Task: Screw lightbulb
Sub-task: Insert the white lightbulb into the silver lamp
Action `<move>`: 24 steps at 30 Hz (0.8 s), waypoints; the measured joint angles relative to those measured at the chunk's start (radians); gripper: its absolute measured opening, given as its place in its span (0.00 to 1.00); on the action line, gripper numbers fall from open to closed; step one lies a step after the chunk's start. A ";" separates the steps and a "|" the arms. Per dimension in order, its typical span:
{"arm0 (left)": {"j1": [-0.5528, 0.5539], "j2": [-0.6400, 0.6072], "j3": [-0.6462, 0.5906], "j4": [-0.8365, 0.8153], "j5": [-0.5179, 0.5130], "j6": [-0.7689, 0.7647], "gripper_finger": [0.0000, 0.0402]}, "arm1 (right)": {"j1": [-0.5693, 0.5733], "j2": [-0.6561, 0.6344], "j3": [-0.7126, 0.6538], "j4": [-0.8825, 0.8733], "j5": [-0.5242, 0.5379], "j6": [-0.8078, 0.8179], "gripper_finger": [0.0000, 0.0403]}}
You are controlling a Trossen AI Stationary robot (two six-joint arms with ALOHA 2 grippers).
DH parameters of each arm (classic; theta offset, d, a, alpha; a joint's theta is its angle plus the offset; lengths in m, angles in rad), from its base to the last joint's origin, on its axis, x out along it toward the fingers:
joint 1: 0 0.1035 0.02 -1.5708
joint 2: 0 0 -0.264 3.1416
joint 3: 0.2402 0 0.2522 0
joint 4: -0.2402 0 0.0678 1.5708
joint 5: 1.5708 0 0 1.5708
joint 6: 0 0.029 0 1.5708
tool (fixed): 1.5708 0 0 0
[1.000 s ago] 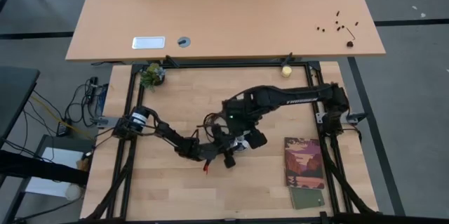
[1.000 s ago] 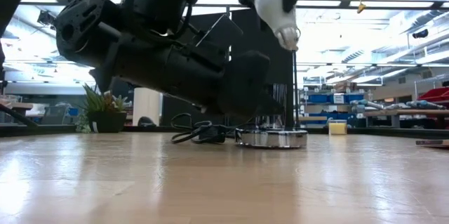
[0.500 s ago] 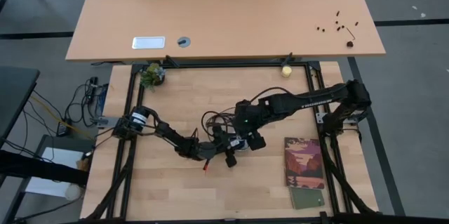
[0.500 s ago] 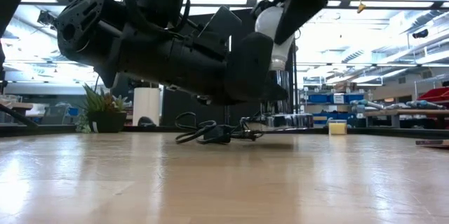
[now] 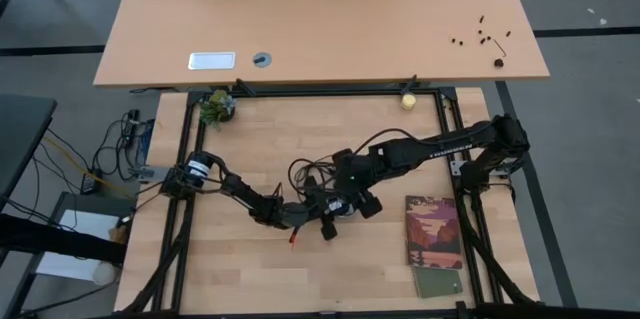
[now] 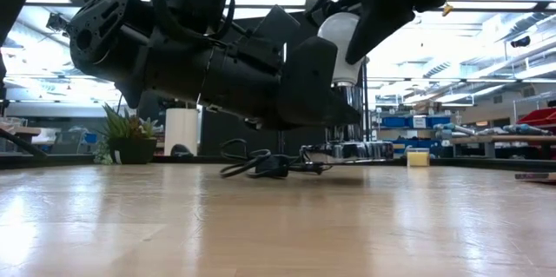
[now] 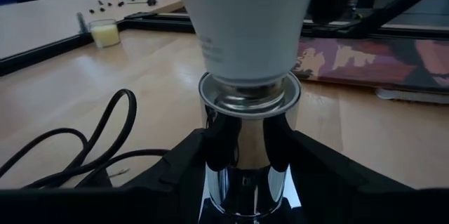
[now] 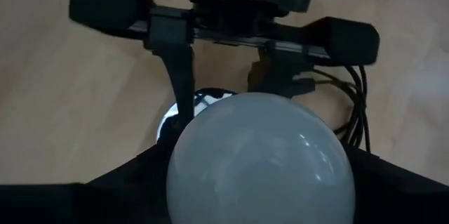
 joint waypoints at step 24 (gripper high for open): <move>-0.005 0.004 0.055 -0.084 -0.115 -0.032 0.46 | 0.023 0.047 0.011 -0.013 0.142 0.350 0.70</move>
